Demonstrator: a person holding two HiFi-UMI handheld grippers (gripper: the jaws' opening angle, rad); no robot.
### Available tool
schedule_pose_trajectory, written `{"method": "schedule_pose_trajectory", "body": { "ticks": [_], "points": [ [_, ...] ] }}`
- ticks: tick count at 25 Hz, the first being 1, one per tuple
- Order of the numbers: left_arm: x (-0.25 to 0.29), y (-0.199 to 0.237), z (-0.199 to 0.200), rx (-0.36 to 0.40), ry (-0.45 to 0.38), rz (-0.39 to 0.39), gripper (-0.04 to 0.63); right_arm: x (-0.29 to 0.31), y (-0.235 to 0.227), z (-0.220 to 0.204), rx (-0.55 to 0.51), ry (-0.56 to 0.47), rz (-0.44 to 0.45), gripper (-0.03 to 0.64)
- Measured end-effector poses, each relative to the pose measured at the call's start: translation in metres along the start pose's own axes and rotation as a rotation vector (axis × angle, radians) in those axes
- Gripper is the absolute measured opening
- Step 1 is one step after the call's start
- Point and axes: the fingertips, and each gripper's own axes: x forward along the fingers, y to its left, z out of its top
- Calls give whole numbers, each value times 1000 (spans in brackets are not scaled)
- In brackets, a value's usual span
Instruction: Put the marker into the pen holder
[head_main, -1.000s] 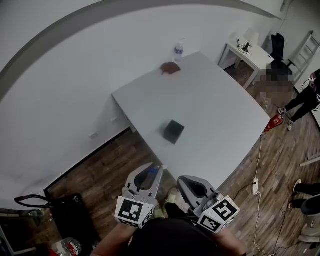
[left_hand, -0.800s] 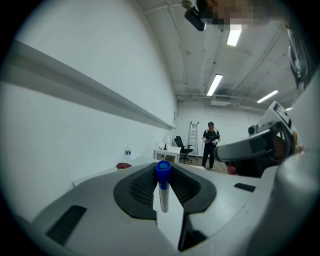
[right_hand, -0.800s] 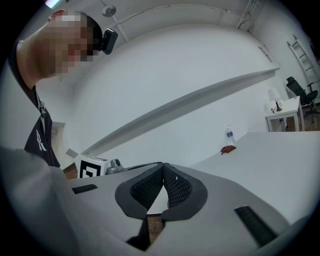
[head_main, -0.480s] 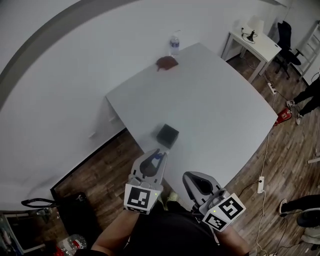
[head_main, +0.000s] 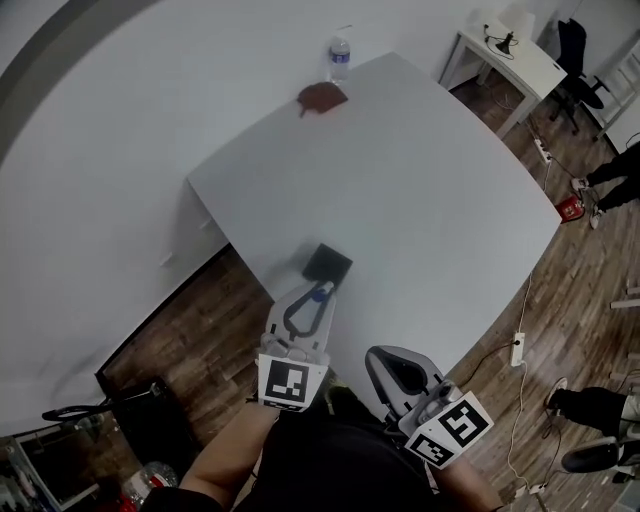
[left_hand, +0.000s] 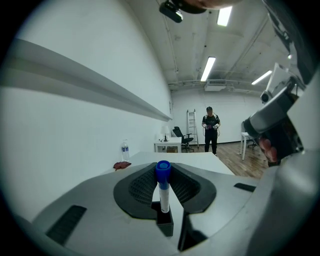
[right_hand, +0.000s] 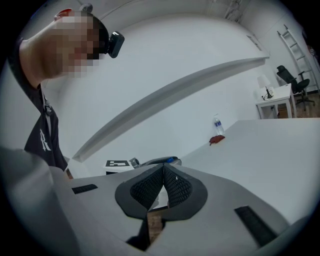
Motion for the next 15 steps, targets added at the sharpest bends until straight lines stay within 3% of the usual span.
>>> {"method": "schedule_pose_trajectory", "body": {
  "ticks": [6,15],
  "points": [
    [33,-1,-42,113,50,-40,75,13,-22,-17,43,60,-53,15],
    [59,-13,-96,209,111,-81,77,30,-38,-37,90,130,-81,15]
  ]
}}
